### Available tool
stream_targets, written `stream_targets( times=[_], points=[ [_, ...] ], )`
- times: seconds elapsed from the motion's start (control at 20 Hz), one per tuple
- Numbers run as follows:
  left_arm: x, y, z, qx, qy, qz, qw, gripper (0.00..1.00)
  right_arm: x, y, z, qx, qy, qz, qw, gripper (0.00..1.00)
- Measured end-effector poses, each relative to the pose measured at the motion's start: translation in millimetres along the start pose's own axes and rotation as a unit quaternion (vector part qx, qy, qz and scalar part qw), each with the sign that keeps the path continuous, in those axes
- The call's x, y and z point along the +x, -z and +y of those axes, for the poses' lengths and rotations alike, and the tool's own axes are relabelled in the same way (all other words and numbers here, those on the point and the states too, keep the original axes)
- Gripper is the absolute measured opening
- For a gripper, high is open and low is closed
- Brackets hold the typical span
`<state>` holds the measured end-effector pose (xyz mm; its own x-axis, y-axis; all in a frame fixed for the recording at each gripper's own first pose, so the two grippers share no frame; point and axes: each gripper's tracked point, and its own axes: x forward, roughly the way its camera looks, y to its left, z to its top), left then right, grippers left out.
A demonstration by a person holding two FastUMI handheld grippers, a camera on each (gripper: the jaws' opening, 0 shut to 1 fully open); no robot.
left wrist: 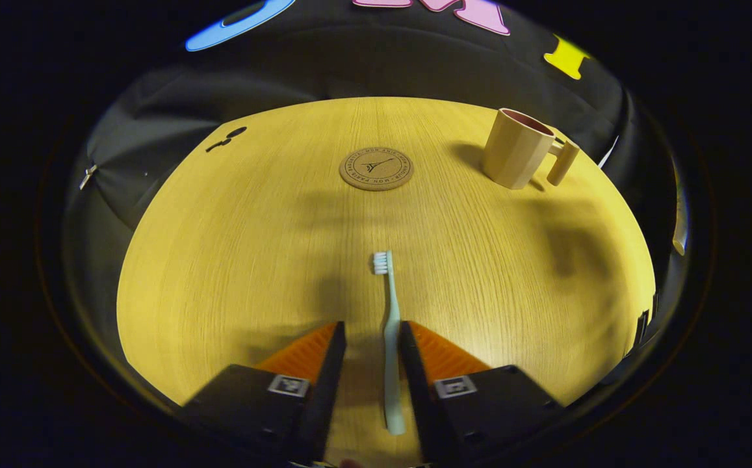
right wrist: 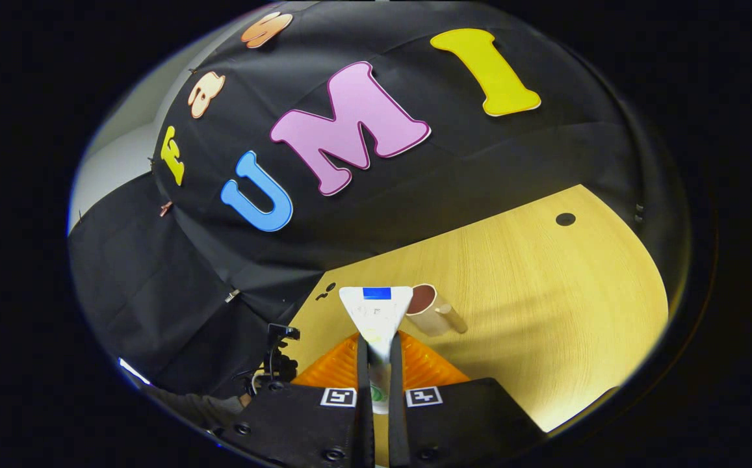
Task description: Put the toothbrush and toothpaste on the desktop into the cup, then pick up the cup and place it on the coaster on the desktop.
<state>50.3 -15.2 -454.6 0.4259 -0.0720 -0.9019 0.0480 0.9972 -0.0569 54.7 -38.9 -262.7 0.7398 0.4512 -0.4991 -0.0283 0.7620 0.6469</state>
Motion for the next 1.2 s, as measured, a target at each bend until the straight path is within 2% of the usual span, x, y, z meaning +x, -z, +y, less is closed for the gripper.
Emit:
stream_targets(
  times=[0.1, 0.2, 0.35, 0.55, 0.85, 1.0, 1.2],
  points=[
    [-1.2, -0.5, 1.5, -0.003, -0.003, -0.012, 1.000, 0.16, 1.1, -0.9, -0.6, 0.001, -0.003, -0.001, 1.000, 0.13],
    [-1.1, -2.3, -0.4, -0.013, 0.007, -0.022, 1.000, 0.10, 2.4, -2.1, -0.4, 0.002, -0.006, 0.000, 1.000, 0.13],
    [-5.6, -6.5, -0.8, -0.052, 0.022, -0.040, 0.998, 0.07, 5.2, -6.4, 0.2, 0.003, -0.010, -0.002, 1.000, 0.13],
    [-37.4, -41.8, -8.2, -0.077, 0.041, -0.116, 0.989, 0.06, 12.2, -20.5, 6.2, -0.006, -0.021, -0.012, 1.000, 0.13],
    [-112.0, -114.9, -39.4, -0.128, 0.087, -0.232, 0.960, 0.06, 43.1, -65.6, 11.3, -0.028, -0.038, -0.045, 0.998, 0.13],
    [-142.3, -141.4, -62.5, -0.143, 0.121, -0.268, 0.945, 0.06, 71.7, -89.2, 11.0, -0.043, -0.047, -0.062, 0.996, 0.13],
    [-168.5, -168.7, -79.6, -0.153, 0.135, -0.307, 0.930, 0.06, 121.5, -101.8, 1.4, -0.071, -0.048, -0.068, 0.994, 0.12]
  ],
)
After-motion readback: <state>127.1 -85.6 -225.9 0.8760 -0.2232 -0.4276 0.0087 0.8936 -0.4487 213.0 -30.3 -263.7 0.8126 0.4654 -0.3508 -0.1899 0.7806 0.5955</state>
